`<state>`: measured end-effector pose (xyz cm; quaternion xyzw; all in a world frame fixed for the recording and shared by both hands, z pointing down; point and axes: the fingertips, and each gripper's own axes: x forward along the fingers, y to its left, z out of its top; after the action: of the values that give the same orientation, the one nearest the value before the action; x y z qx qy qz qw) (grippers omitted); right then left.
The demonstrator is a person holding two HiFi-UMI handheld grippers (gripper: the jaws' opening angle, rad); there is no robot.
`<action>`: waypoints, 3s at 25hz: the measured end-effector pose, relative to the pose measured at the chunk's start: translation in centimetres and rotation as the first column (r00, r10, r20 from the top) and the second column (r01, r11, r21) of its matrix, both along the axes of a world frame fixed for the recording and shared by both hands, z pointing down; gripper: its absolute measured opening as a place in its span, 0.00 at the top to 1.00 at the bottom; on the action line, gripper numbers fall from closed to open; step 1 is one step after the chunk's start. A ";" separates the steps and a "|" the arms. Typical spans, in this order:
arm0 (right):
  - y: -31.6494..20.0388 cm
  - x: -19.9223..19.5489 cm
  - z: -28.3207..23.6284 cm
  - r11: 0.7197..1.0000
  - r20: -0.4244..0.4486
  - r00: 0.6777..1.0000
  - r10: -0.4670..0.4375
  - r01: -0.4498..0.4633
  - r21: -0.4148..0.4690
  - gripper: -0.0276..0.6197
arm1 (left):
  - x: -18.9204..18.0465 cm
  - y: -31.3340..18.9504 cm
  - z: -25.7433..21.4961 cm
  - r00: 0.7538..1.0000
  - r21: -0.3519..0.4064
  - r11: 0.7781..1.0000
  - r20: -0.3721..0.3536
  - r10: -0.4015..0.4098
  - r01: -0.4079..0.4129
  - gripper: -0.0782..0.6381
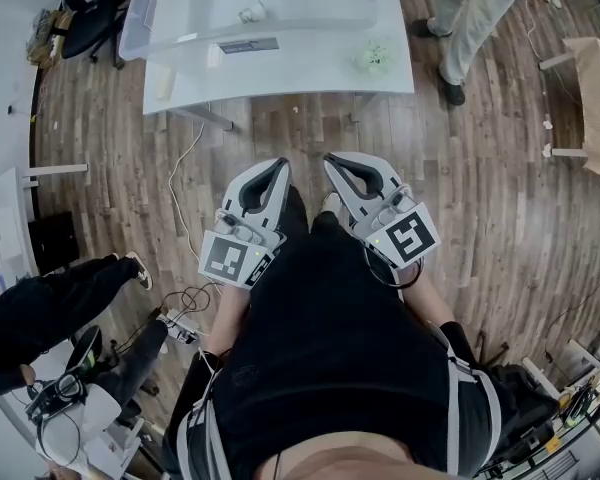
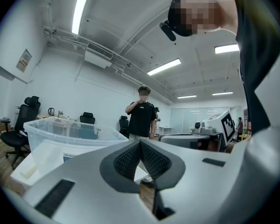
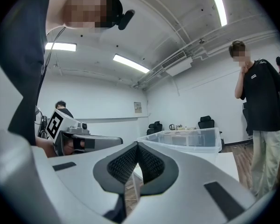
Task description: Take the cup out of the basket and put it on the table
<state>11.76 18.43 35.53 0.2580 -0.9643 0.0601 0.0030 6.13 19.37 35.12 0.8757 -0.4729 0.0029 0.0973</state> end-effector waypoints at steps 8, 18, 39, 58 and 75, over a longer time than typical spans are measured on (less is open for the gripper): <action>-3.3 -3.1 -0.1 1.000 -0.024 1.000 0.017 -0.017 0.015 0.93 | -2.7 -3.4 0.2 0.999 0.019 0.999 -0.001 0.045 -0.045 0.87; -8.9 -9.7 -0.4 0.999 -0.054 0.997 0.046 -0.045 0.023 0.93 | -9.1 -9.6 -0.2 0.994 0.038 0.994 -0.013 0.105 -0.104 0.87; -14.8 -16.9 -1.1 0.991 -0.060 0.990 0.131 -0.130 0.017 0.93 | -16.3 -14.9 0.4 0.978 0.032 0.979 -0.045 0.203 -0.201 0.87; -24.6 -15.0 -1.3 0.996 -0.003 0.997 0.081 -0.081 0.034 0.93 | -14.4 -24.2 -0.1 0.993 0.031 0.992 -0.017 0.120 -0.120 0.87; -33.5 -9.9 -1.1 1.000 0.043 0.999 0.005 -0.006 0.018 0.93 | -8.2 -33.6 -0.2 0.998 0.018 0.998 0.012 0.063 -0.063 0.87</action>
<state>1.84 -15.06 34.41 0.2592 -0.9639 0.0569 -0.0205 -2.09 -14.21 34.93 0.8910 -0.4457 0.0067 0.0862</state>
